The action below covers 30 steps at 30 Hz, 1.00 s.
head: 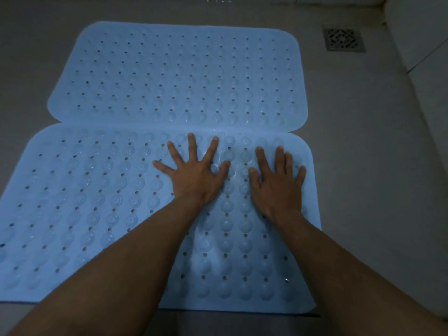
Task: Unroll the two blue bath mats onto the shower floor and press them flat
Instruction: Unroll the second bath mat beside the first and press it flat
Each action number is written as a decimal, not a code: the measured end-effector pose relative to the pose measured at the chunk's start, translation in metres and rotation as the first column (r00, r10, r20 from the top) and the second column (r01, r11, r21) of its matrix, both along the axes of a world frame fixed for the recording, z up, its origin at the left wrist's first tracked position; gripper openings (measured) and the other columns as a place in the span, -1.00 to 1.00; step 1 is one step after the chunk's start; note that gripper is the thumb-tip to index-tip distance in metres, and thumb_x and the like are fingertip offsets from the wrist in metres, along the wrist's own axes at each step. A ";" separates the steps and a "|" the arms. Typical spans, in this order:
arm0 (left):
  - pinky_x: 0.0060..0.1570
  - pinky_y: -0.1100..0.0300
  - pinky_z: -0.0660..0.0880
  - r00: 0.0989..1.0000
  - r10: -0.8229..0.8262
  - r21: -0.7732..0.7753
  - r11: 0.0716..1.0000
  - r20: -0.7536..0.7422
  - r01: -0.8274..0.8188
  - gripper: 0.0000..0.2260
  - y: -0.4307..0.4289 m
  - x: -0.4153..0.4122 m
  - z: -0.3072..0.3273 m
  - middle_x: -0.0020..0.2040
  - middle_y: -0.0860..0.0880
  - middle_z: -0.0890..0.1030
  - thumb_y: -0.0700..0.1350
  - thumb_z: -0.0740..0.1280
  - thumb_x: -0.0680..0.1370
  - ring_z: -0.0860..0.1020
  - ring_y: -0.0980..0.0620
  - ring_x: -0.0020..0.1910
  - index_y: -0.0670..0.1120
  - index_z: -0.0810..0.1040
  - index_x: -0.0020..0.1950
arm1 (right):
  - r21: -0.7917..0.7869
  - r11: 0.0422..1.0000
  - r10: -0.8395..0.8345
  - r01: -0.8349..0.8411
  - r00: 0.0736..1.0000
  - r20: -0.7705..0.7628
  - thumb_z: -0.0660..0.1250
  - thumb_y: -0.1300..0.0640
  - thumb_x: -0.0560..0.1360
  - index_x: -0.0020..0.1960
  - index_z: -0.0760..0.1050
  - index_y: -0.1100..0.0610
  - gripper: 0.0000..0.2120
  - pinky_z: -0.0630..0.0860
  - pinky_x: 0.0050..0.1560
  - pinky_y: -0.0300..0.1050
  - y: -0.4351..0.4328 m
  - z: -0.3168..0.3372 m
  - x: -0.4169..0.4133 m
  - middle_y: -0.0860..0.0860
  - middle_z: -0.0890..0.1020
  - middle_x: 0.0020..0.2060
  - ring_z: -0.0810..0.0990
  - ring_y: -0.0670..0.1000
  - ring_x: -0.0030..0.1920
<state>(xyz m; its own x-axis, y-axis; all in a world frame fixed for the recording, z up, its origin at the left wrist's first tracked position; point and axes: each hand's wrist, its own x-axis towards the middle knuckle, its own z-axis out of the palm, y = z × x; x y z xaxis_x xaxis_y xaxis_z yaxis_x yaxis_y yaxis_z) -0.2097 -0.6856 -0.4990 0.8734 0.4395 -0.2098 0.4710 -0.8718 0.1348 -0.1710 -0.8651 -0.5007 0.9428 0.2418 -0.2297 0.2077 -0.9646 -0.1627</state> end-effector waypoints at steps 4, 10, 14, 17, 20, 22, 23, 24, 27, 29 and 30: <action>0.28 -0.55 -0.27 1.000 0.002 0.015 1.000 0.015 -0.002 -0.37 0.001 -0.004 -0.001 0.63 -0.01 -0.18 0.48 -0.18 0.51 -0.25 -0.36 0.54 0.36 -0.21 0.54 | -0.011 0.999 0.035 -0.036 0.997 -0.068 -0.25 -0.28 0.61 0.55 -0.36 -0.20 -0.42 -0.33 0.49 0.28 -0.001 0.004 0.000 0.04 -0.30 0.58 -0.30 0.08 0.57; 0.38 -0.40 -0.35 0.999 -0.034 -0.140 0.990 -0.013 0.032 -0.35 0.015 -0.011 0.011 0.63 0.01 -0.20 0.42 -0.08 0.54 -0.27 -0.27 0.56 0.29 -0.21 0.57 | 0.048 0.999 0.017 -0.003 0.958 -0.286 0.01 -0.27 0.62 0.59 -0.29 -0.12 -0.30 -0.31 0.49 0.27 -0.007 0.024 0.016 0.07 -0.30 0.58 -0.30 0.09 0.57; 0.51 -0.19 -0.17 0.975 -0.028 -0.295 0.951 0.222 0.094 -0.38 0.067 -0.063 0.034 0.63 -0.06 0.01 0.26 0.05 0.62 -0.07 -0.13 0.60 0.15 -0.09 0.62 | -0.036 0.996 0.066 -0.077 0.966 -0.252 -0.03 -0.37 0.57 0.59 -0.31 -0.06 -0.22 -0.28 0.49 0.32 0.022 0.034 -0.027 0.12 -0.31 0.57 -0.30 0.15 0.57; 0.50 -0.25 -0.16 0.970 0.051 -0.118 0.993 0.239 -0.023 -0.38 0.132 -0.131 0.036 0.62 -0.06 0.09 0.28 -0.04 0.58 -0.07 -0.11 0.60 0.13 0.05 0.62 | 0.022 0.984 0.178 -0.176 0.972 -0.153 -0.07 -0.43 0.52 0.59 -0.30 -0.06 -0.18 -0.29 0.46 0.35 0.083 0.039 -0.093 0.15 -0.26 0.58 -0.27 0.17 0.57; 0.47 -0.33 -0.22 0.990 0.113 -0.025 0.993 0.087 -0.111 -0.37 0.200 -0.188 0.034 0.63 -0.04 0.00 0.36 -0.16 0.54 -0.16 -0.13 0.60 0.22 0.00 0.60 | 0.092 0.952 0.304 -0.293 0.944 -0.130 -0.14 -0.45 0.51 0.58 -0.33 -0.11 -0.20 -0.37 0.41 0.41 0.156 0.039 -0.157 0.12 -0.30 0.57 -0.32 0.16 0.56; 0.44 -0.37 -0.25 0.991 0.135 -0.001 0.991 -0.016 -0.135 -0.39 0.226 -0.216 0.026 0.64 -0.03 -0.09 0.40 -0.20 0.55 -0.23 -0.13 0.59 0.28 -0.06 0.59 | 0.107 0.941 0.335 -0.320 0.927 -0.171 -0.18 -0.46 0.51 0.56 -0.35 -0.16 -0.24 -0.41 0.37 0.45 0.194 0.031 -0.190 0.07 -0.35 0.56 -0.39 0.13 0.54; 0.44 -0.37 -0.25 0.989 0.138 0.000 0.990 -0.045 -0.138 -0.41 0.232 -0.228 0.020 0.64 -0.01 -0.13 0.40 -0.20 0.56 -0.25 -0.13 0.59 0.31 -0.10 0.58 | 0.098 0.943 0.331 -0.318 0.926 -0.180 -0.20 -0.46 0.51 0.56 -0.34 -0.17 -0.25 -0.41 0.36 0.46 0.208 0.026 -0.202 0.06 -0.35 0.56 -0.40 0.12 0.54; 0.44 -0.37 -0.25 0.988 0.146 -0.006 0.989 -0.042 -0.146 -0.43 0.234 -0.239 0.014 0.63 0.01 -0.15 0.40 -0.19 0.57 -0.26 -0.10 0.59 0.33 -0.12 0.57 | 0.078 0.948 0.319 -0.310 0.934 -0.164 -0.23 -0.47 0.50 0.57 -0.32 -0.18 -0.26 -0.41 0.34 0.47 0.216 0.021 -0.210 0.06 -0.33 0.56 -0.39 0.12 0.54; 0.48 -0.31 -0.24 0.982 0.184 0.008 0.983 0.037 -0.185 -0.45 0.234 -0.255 0.001 0.63 0.06 -0.16 0.40 -0.16 0.58 -0.24 -0.03 0.59 0.35 -0.13 0.56 | 0.036 0.963 0.268 -0.266 0.962 -0.059 -0.25 -0.49 0.50 0.58 -0.27 -0.21 -0.27 -0.38 0.36 0.48 0.224 0.009 -0.221 0.06 -0.28 0.58 -0.30 0.13 0.57; 0.48 -0.30 -0.24 0.981 0.189 0.003 0.982 0.042 -0.190 -0.44 0.235 -0.253 -0.001 0.63 0.08 -0.16 0.42 -0.15 0.58 -0.25 -0.02 0.59 0.35 -0.13 0.56 | 0.032 0.964 0.266 -0.266 0.964 -0.021 -0.23 -0.46 0.53 0.58 -0.24 -0.22 -0.31 -0.32 0.38 0.49 0.223 0.006 -0.221 0.07 -0.24 0.59 -0.26 0.14 0.58; 0.48 -0.31 -0.23 0.981 0.186 0.008 0.982 0.045 -0.187 -0.43 0.236 -0.253 0.000 0.63 0.07 -0.16 0.43 -0.14 0.57 -0.25 -0.02 0.59 0.35 -0.13 0.56 | 0.033 0.963 0.267 -0.267 0.964 -0.007 -0.22 -0.44 0.55 0.58 -0.22 -0.22 -0.33 -0.28 0.39 0.49 0.223 0.006 -0.221 0.07 -0.21 0.59 -0.24 0.15 0.58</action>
